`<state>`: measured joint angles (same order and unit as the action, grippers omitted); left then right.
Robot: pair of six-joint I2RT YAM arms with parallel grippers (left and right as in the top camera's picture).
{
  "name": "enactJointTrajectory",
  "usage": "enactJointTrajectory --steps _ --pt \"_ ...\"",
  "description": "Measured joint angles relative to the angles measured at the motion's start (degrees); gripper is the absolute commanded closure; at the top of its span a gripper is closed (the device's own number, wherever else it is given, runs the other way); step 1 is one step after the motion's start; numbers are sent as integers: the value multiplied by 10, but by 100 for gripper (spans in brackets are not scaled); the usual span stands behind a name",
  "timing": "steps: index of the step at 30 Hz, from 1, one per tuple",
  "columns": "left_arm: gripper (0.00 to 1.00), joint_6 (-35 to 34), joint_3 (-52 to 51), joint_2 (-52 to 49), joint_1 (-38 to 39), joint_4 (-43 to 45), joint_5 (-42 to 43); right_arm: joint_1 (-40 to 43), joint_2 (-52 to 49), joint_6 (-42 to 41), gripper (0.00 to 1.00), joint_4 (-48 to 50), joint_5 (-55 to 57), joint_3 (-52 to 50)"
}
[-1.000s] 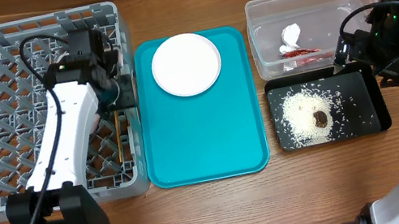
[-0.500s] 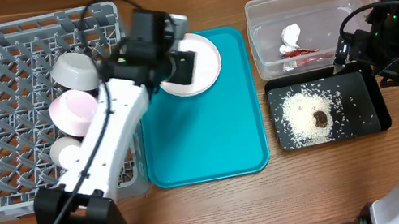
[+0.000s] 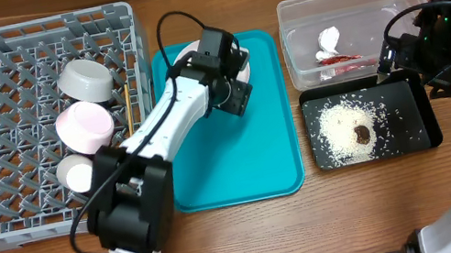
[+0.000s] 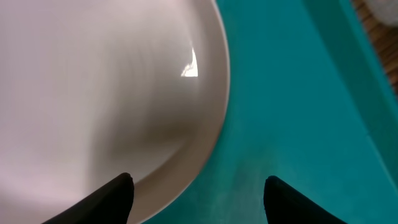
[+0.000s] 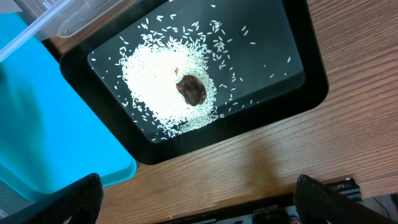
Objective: Sort waste into correct bins and load items into the dishwasher
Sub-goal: 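Grasp the edge of the white plate with the left gripper, then stand the white plate upright in the right side of the rack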
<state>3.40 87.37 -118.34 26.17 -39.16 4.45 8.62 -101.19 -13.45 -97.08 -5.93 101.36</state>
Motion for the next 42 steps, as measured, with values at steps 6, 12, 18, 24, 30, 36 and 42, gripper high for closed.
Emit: enactJointTrajectory --steps 6,12,18,24,30,36,42 --pt "58 0 0 -32 0 -42 -3 0 0 0 0 1 0 0" --pt "83 7 5 -32 1 -59 -4 0 0 0 0 1 0 0" --pt "96 13 8 -32 1 -61 -4 0 0 0 0 1 0 0" --pt "96 13 37 -32 8 -89 -6 0 0 0 0 1 0 0" --pt "96 8 124 -33 9 -165 -6 0 0 0 0 1 0 0" --pt "96 -31 261 -33 0 -252 -3 0 0 0 0 1 0 0" --pt "96 -59 364 -30 -39 -321 14 0 0 0 0 1 0 0"
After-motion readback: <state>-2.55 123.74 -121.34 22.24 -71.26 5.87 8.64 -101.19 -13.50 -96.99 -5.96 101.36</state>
